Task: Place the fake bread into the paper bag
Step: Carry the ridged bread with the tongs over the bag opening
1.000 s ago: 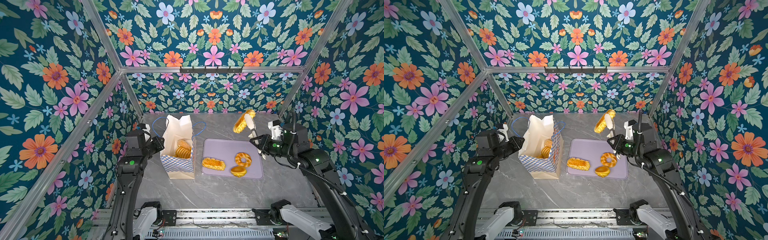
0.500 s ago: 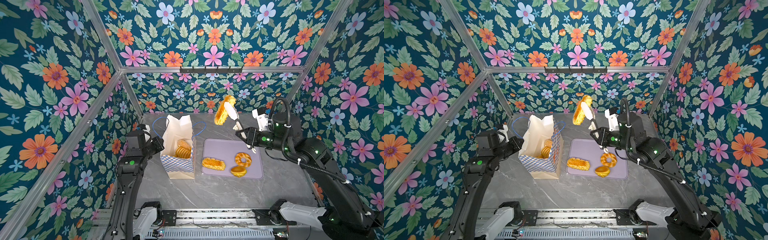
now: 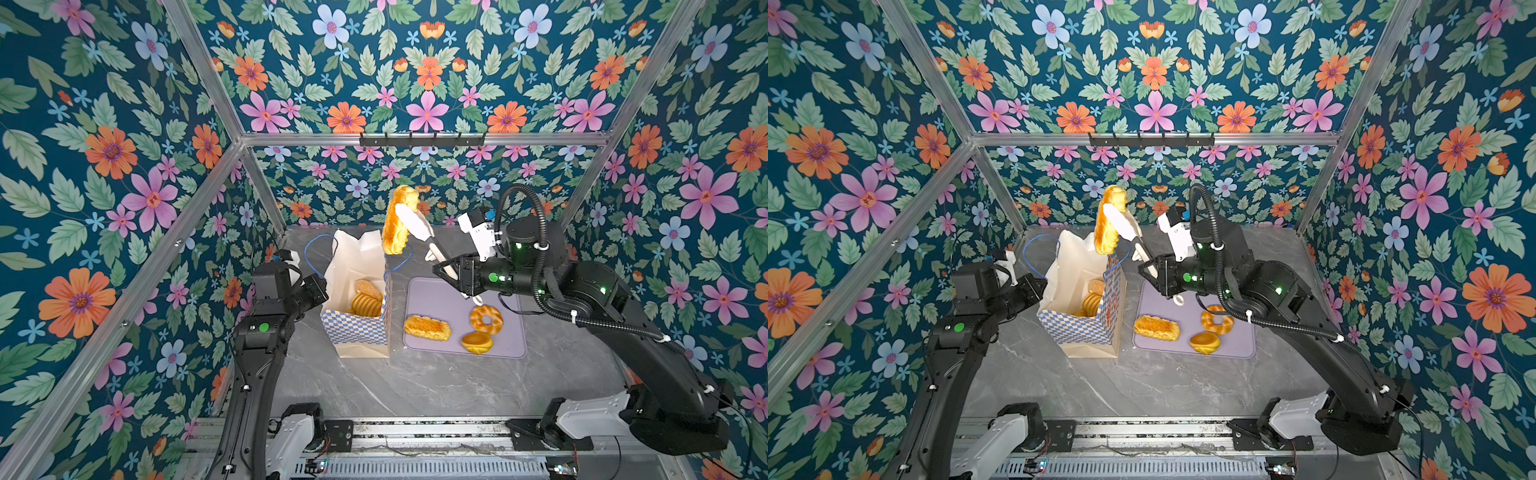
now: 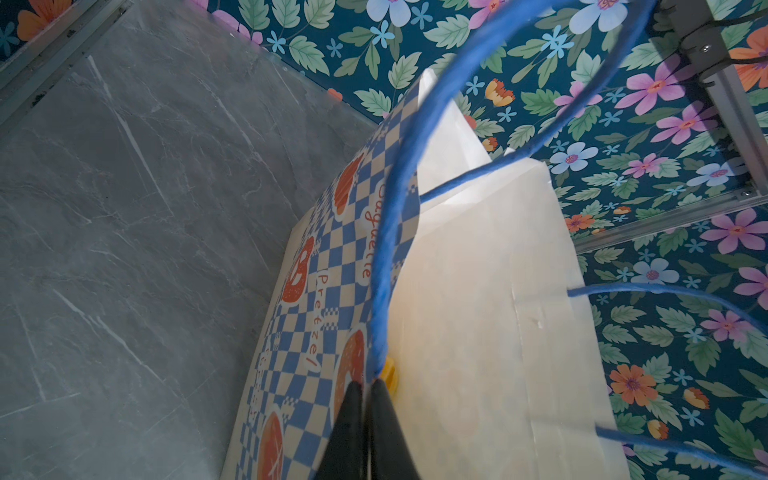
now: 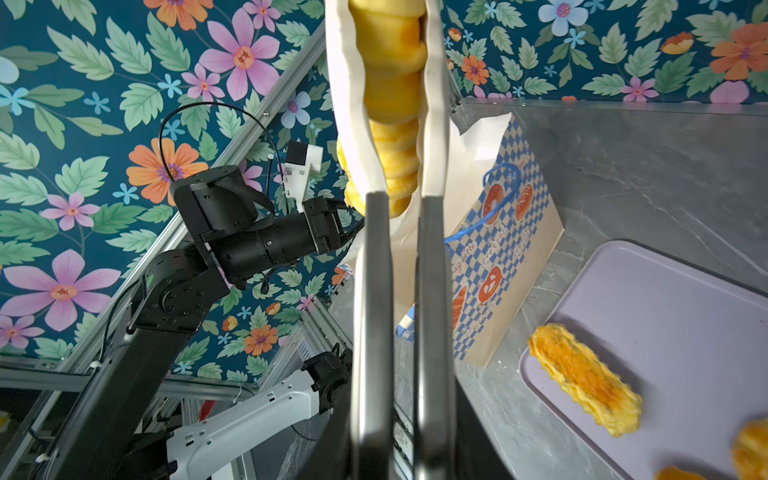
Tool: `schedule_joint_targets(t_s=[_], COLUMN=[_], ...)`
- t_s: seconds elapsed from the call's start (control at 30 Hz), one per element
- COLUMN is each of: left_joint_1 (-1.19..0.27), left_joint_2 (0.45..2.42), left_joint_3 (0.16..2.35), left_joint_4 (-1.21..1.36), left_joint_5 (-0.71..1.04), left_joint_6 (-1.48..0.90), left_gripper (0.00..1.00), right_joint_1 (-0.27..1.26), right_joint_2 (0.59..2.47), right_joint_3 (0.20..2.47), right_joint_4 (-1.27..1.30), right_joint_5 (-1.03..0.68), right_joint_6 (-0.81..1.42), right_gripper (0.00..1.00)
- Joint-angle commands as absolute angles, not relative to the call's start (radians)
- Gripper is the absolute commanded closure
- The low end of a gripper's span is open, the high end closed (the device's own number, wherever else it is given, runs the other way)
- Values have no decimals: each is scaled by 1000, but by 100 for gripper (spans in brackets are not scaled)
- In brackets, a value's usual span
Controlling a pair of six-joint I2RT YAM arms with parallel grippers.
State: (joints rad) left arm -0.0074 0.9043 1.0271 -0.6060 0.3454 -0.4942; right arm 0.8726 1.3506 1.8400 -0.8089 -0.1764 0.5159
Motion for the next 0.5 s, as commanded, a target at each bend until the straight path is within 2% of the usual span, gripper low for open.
schedule_joint_targets(t_s=[0.0,0.47], left_joint_1=[-8,-8], left_joint_2=[900,891], left_joint_3=[1025,1011], left_joint_4=[-612,-604], left_joint_5=[342,342], left_joint_6=[-495,-499], left_gripper=[90,91], right_joint_1=[890,949], right_joint_2=[1382,1555], right_joint_3=[1871,2004], right_joint_4=[-747,-846], right_joint_5=[-169,-157], right_joint_6=[483,466], right_gripper=[71,71])
